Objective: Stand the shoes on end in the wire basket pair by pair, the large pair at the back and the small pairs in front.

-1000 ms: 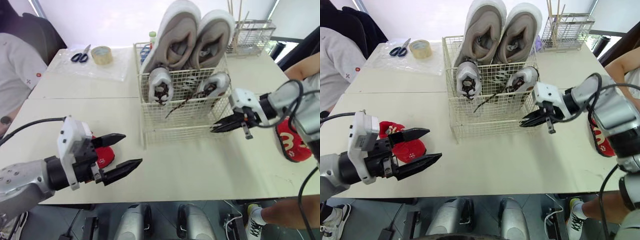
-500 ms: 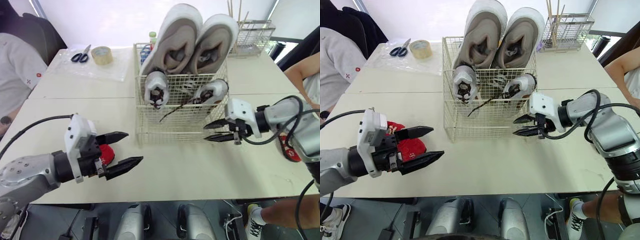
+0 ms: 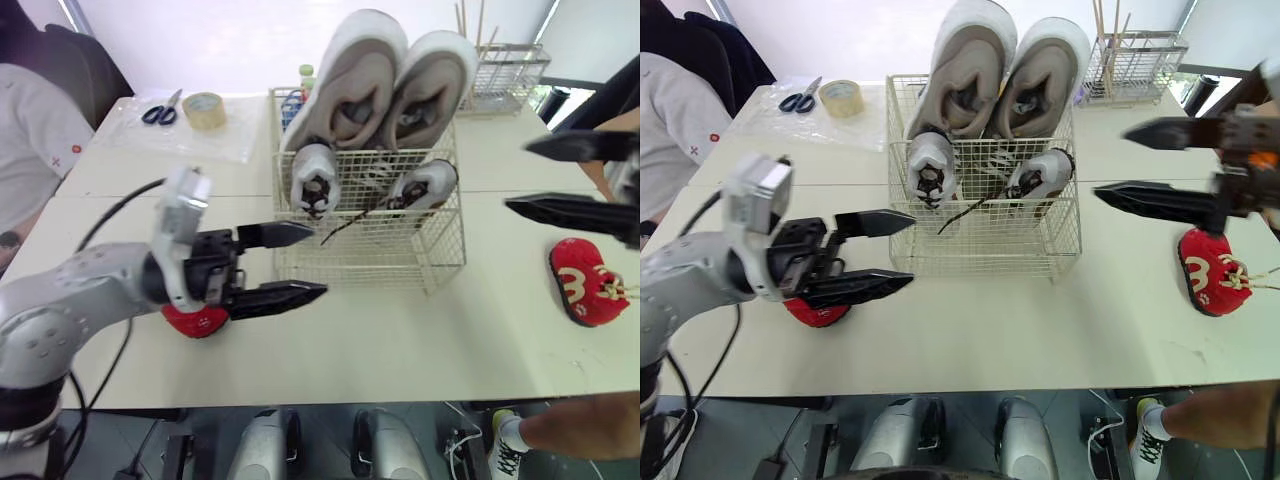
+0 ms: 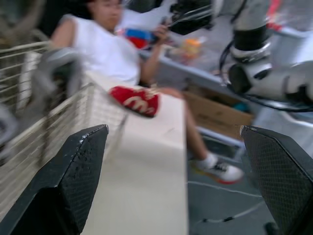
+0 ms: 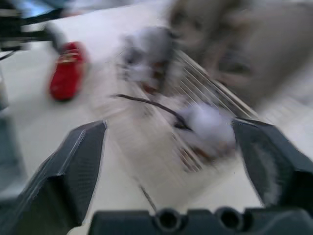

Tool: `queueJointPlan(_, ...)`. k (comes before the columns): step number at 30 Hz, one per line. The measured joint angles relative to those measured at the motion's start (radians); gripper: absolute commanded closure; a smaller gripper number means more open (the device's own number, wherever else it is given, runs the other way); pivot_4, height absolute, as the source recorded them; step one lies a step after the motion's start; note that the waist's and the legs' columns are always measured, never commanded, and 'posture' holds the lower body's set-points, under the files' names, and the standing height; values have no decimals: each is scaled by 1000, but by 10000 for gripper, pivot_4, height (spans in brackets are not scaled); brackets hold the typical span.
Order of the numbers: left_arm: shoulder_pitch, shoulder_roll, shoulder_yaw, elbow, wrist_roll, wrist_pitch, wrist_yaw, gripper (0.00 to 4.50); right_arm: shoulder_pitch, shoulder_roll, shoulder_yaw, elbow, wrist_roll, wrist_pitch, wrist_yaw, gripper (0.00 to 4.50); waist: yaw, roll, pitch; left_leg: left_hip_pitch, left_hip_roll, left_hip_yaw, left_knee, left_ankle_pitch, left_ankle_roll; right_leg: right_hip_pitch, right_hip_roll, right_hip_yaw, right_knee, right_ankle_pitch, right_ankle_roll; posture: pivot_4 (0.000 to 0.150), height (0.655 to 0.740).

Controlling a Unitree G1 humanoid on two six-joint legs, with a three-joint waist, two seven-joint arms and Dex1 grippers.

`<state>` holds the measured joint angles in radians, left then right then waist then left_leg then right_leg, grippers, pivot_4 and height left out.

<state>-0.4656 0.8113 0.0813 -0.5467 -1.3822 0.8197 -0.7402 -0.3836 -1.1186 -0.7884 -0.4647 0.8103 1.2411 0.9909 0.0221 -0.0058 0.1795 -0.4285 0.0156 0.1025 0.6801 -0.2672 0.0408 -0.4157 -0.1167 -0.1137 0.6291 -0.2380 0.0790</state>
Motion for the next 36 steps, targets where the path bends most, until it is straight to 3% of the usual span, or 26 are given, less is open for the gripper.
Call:
queueJointPlan(1, -13, -20, -19, 14, 0, 3, -19, 0, 65, 56, -54, -17, -25, 13, -35, 30, 5, 0, 0, 1, 0, 2, 3, 1, -1, 1, 0, 0, 1, 0, 1, 1500, 7371)
queueJointPlan(5, -33, -103, -137, 80, 86, 19, -127, 0, 417, 496, -345, -260, -172, -74, -247, 30, 28, 4, -1, 1, -3, 1, 2, 1, -1, 1, 1, 1, 1, 0, 9, 1500, 7371)
queueJointPlan(8, -23, -135, -188, 99, 152, 24, -159, 0, 564, 764, -395, -406, -241, -169, -382, 30, 17, 13, 0, 2, -3, 2, 1, 0, -2, 0, 2, 4, 1, 0, 9, 1500, 7371)
queueJointPlan(10, -42, -160, -193, 99, 160, 30, -158, 0, 664, 915, -368, -501, -267, -255, -455, 30, 8, 14, 0, 2, -1, 2, 1, -4, 0, -1, 3, 4, 1, -2, 5, 1500, 7371)
queueJointPlan(16, -63, -135, -171, 43, 128, 95, -110, 0, 838, 1138, -62, -548, -414, -543, -612, 30, 29, 5, -4, 1, -2, -17, -17, 9, -18, -5, 6, 0, 1, -9, -2, 1500, 7371)
queueJointPlan(24, -85, -44, -103, 2, 111, 149, -52, 0, 869, 1191, 101, -323, -573, -776, -772, 30, 18, 6, -4, 1, 0, -25, -23, 12, -28, -3, 18, 4, 3, -16, -1, 1500, 7371)
queueJointPlan(36, -84, -6, -86, 9, 88, 179, -75, 0, 873, 1185, 150, -331, -680, -877, -975, 30, 18, 6, -4, 2, 0, -27, -22, 12, -27, 1, 19, 5, 1, -16, -1, 1500, 7371)
